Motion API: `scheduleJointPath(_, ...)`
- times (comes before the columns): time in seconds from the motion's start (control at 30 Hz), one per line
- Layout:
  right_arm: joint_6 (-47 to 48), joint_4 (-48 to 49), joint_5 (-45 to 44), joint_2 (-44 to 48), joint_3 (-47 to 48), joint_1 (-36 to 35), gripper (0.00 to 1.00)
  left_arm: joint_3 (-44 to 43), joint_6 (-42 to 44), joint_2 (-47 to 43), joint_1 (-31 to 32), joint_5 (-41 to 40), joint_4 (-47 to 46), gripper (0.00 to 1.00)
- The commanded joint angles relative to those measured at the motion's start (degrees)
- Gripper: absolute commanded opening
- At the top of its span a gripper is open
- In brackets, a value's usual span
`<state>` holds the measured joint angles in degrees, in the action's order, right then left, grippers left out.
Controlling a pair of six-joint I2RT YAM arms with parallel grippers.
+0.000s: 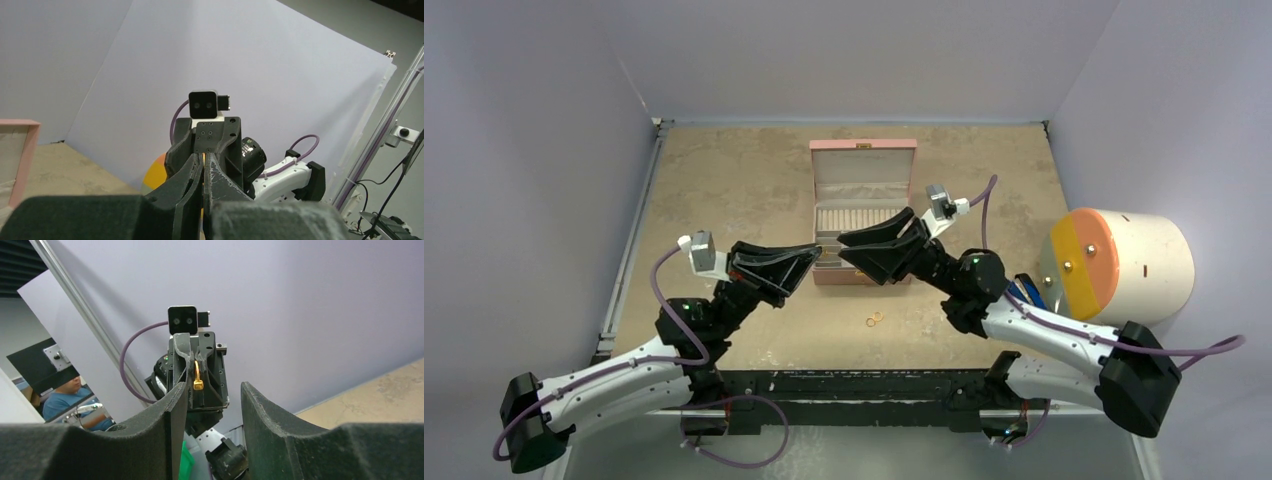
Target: Organize the mixed jewelry
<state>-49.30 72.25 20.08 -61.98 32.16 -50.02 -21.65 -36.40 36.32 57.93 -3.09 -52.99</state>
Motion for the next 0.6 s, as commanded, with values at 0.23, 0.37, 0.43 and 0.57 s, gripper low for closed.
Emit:
scheduleJointPath(0.23, 0.11, 7.59, -2.67, -2.69, 5.2, -2.88, 0.45, 0.4, 0.58, 2.61, 0.16, -1.48, -11.22, 0.0)
scheduleJointPath(0.37, 0.37, 8.64, -2.31, -3.63, 6.22, -3.69, 0.45, 0.34, 0.56, 3.4, 0.17, -1.13, -12.05, 0.0)
scheduleJointPath(0.43, 1.0, 7.84, -2.07, -4.2, 7.12, -4.21, 0.45, 0.46, 0.47, 3.57, 0.21, -1.09, -12.64, 0.0)
scheduleJointPath(0.57, 1.75, 8.68, -2.49, -5.13, 7.52, -5.16, 0.44, 0.39, 0.44, 3.84, 0.17, -0.64, -13.05, 0.0)
